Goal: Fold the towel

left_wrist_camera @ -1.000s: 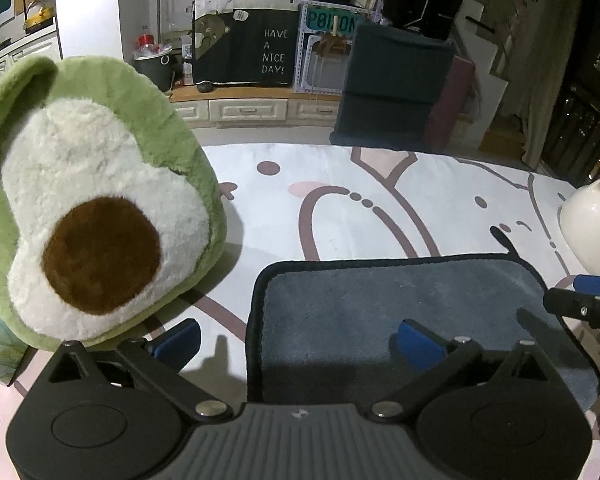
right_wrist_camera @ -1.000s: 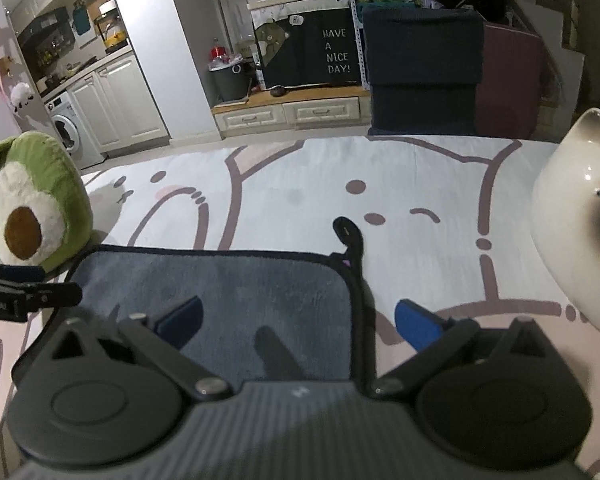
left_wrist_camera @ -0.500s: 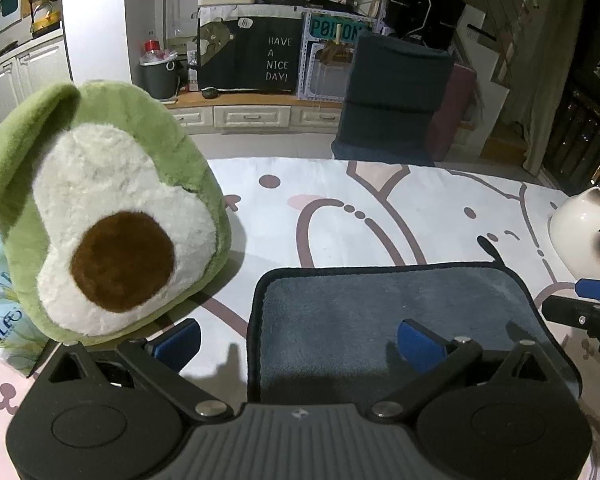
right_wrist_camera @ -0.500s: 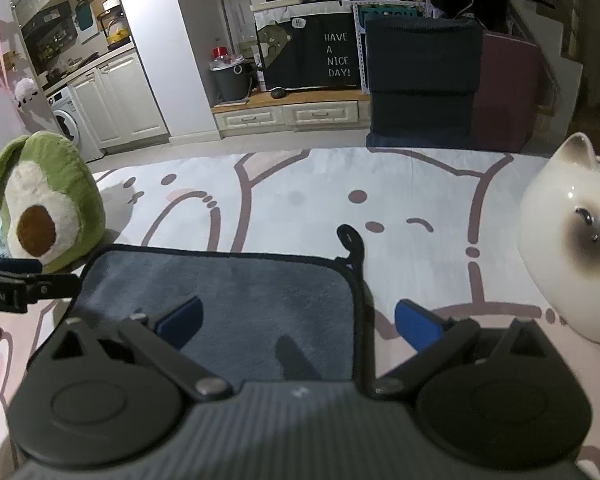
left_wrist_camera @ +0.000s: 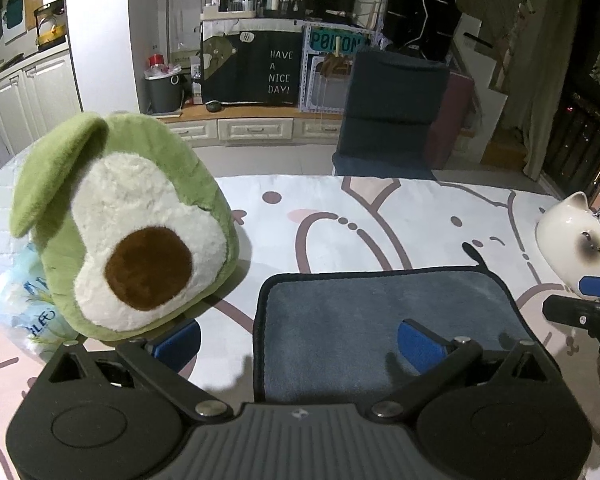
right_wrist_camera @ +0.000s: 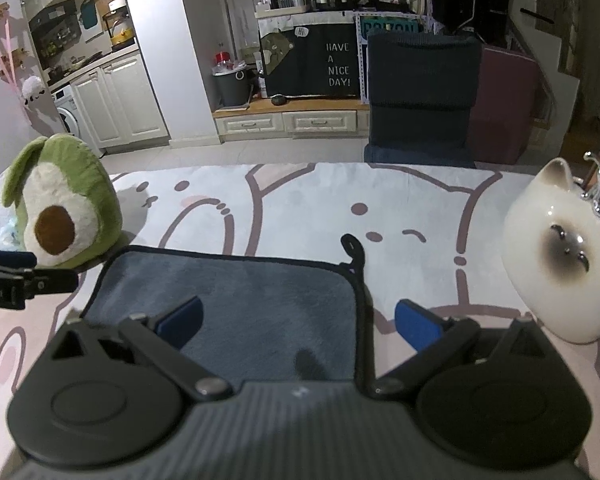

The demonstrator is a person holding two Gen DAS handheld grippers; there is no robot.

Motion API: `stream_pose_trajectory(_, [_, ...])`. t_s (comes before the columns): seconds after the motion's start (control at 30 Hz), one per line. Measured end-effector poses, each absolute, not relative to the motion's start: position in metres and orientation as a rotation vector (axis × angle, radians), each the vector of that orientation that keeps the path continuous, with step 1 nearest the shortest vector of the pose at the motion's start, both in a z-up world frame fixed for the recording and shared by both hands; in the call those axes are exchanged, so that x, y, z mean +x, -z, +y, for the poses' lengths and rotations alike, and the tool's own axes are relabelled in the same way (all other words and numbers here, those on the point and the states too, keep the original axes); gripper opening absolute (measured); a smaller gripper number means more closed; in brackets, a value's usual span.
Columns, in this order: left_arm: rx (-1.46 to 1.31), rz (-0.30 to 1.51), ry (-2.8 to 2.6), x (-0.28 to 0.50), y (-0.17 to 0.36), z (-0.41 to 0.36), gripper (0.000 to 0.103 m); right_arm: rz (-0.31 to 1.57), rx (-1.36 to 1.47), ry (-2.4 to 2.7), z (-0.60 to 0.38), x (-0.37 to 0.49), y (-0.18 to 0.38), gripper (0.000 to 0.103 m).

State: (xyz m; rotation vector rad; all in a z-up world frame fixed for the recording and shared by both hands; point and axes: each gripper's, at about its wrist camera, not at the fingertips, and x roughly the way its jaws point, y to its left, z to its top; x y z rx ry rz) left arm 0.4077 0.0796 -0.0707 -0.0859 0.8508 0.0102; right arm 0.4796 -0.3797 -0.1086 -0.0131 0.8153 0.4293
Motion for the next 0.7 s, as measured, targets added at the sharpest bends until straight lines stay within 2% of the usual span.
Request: stream_pose_trajectory(0.7, [-0.071,0.800,-0.014,0.352,0.025,0.061,0.103,0.756,-0.015,-0.427,-0.396,0.428,0.066,0.103])
